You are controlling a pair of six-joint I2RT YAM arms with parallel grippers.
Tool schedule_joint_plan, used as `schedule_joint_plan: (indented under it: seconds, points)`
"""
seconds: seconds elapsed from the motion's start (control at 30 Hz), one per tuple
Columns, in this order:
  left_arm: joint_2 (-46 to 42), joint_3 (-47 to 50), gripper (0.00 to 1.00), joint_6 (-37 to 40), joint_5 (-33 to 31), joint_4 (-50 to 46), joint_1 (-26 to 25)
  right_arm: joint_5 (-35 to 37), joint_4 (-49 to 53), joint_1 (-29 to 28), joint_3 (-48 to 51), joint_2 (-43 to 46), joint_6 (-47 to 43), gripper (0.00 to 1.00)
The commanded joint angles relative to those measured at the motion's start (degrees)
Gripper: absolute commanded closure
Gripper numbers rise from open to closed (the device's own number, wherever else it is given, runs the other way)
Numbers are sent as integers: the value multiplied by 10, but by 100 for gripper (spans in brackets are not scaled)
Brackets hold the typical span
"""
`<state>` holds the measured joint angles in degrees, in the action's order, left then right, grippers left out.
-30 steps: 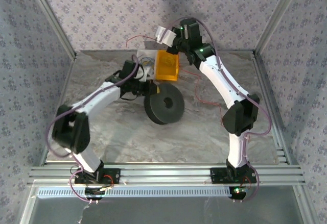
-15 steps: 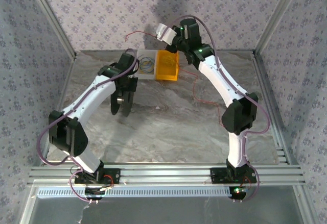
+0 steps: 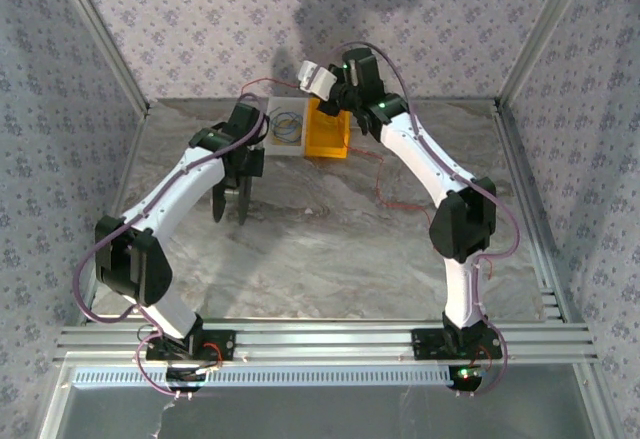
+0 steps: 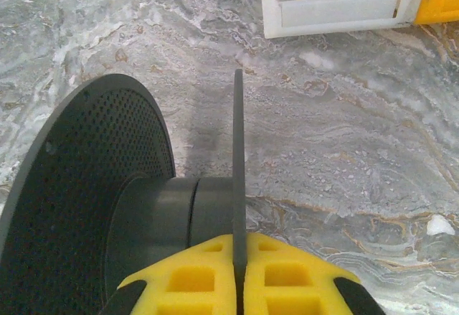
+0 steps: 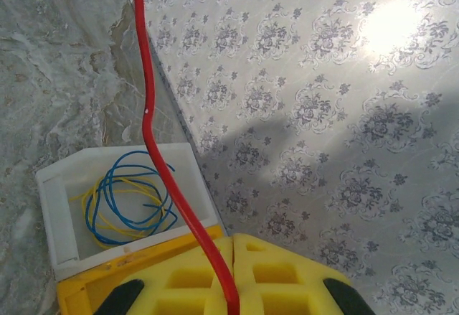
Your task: Wrap the cables
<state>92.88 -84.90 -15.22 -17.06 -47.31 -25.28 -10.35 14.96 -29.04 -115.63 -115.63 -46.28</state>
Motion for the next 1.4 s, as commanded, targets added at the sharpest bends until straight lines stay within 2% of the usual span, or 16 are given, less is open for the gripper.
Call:
schedule_joint_plan:
  seconds: [0.0, 0.3, 0.57, 0.77, 0.93, 1.03, 1.23, 1.37]
  points:
    - [-24, 11, 92, -15, 31, 14, 20, -16, 1, -3, -11, -12, 2, 100]
    - [-40, 13, 84, 0, 38, 7, 37, -25, 31, -17, -45, -43, -21, 100]
    - [-60, 10, 72, 15, 41, -2, 42, -27, 54, -29, -67, -63, -45, 100]
    - [-91, -23, 61, 34, 47, -35, 44, -41, 88, -34, -83, -81, -80, 100]
    - [-128, -60, 55, 59, 61, -67, 53, -38, 111, -39, -91, -92, -109, 100]
    - [-153, -49, 53, 65, 89, -66, 89, -30, 116, -46, -91, -96, -119, 100]
    - [-198, 17, 54, 59, 169, -35, 205, -32, 114, -63, -89, -104, -129, 100]
    - [-193, 52, 54, 62, 185, -13, 225, -25, 109, -76, -89, -113, -141, 100]
